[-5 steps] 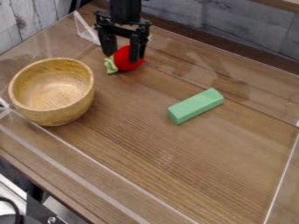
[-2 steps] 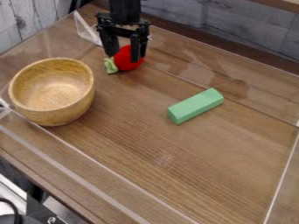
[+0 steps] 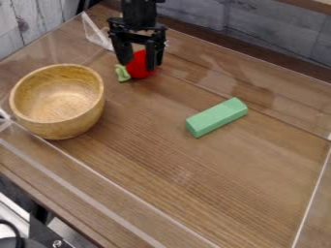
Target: Move the red fruit to the right
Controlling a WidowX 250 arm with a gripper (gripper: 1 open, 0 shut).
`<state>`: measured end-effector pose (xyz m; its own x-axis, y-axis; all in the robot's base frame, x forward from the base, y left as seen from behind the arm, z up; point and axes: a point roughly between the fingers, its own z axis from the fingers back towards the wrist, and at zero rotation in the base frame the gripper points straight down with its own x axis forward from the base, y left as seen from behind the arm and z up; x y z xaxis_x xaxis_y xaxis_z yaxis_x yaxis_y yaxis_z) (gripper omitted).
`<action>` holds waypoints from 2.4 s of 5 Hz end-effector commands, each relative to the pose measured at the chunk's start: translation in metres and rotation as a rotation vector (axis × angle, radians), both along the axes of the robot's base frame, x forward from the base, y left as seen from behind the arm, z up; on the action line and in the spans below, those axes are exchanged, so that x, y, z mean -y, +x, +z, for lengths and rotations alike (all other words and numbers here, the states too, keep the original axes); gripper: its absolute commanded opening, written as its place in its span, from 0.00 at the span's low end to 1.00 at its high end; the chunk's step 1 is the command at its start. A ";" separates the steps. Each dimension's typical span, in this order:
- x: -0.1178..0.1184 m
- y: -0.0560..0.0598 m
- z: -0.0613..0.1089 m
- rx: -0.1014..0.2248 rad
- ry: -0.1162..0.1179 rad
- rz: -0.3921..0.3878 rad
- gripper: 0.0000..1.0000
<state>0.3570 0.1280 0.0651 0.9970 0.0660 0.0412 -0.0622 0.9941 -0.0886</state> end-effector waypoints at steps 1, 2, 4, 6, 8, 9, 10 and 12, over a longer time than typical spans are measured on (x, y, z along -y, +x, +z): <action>-0.009 0.010 0.018 0.071 0.023 0.002 1.00; -0.010 0.012 0.016 0.079 0.021 0.001 1.00; -0.011 0.016 0.011 0.085 0.020 0.006 1.00; -0.013 0.018 0.008 0.090 0.016 0.012 0.00; -0.013 0.013 0.040 0.146 0.013 0.031 0.00; -0.012 0.010 0.063 0.185 0.008 0.041 0.00; -0.012 0.009 0.063 0.184 0.011 0.045 0.00; -0.007 0.009 0.038 0.145 0.028 0.040 1.00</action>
